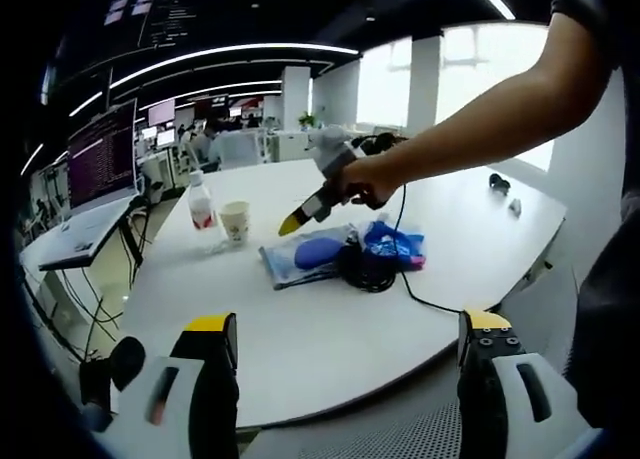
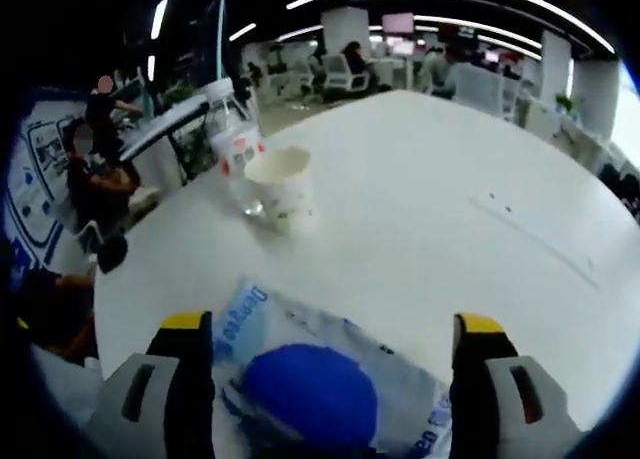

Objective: Arrange the tabletop items into an orderly group along one side of the table until the central work area is clear of visible clutter.

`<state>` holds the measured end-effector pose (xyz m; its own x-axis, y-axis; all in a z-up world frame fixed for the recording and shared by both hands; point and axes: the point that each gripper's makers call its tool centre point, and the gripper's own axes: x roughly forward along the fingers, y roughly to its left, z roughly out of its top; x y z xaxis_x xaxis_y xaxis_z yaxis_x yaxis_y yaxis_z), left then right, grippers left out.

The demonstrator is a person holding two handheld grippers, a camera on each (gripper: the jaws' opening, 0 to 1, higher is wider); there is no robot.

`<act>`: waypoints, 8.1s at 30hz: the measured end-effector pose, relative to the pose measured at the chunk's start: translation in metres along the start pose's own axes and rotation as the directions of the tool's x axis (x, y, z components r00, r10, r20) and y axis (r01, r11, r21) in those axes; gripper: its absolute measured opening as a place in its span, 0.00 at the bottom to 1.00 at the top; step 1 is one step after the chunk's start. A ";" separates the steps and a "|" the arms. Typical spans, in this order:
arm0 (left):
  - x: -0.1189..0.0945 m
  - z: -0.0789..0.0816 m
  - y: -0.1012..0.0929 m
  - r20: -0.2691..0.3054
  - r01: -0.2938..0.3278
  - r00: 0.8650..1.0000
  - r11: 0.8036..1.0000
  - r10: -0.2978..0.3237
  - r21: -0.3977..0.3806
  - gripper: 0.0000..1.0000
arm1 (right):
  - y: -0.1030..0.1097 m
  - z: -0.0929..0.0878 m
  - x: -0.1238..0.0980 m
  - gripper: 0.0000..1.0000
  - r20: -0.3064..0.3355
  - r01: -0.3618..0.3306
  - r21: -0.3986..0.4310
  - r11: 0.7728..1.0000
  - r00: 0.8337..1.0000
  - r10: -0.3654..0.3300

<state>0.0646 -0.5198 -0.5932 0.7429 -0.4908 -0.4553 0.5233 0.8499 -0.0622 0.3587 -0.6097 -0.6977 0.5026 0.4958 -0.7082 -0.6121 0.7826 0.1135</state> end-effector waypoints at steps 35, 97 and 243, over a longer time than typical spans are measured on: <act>0.046 0.048 -0.050 0.027 0.229 0.972 0.970 -0.232 0.080 0.91 | -0.011 -0.060 -0.115 0.99 0.139 0.074 0.055 0.996 0.987 -0.081; 0.195 0.047 -0.085 -0.120 0.432 0.899 0.899 -0.422 0.077 0.88 | -0.055 -0.215 -0.209 0.93 0.095 0.258 0.497 0.828 0.933 -0.347; 0.249 -0.011 -0.145 -0.313 0.462 0.853 0.883 -0.417 0.080 0.35 | -0.098 -0.270 -0.300 0.49 0.002 0.424 0.742 0.520 0.774 -0.633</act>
<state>0.1687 -0.7633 -0.7076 0.2846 -0.7133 -0.6405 0.8386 0.5089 -0.1942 0.1031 -0.9370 -0.6846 0.7776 -0.1111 -0.6188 0.3474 0.8963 0.2756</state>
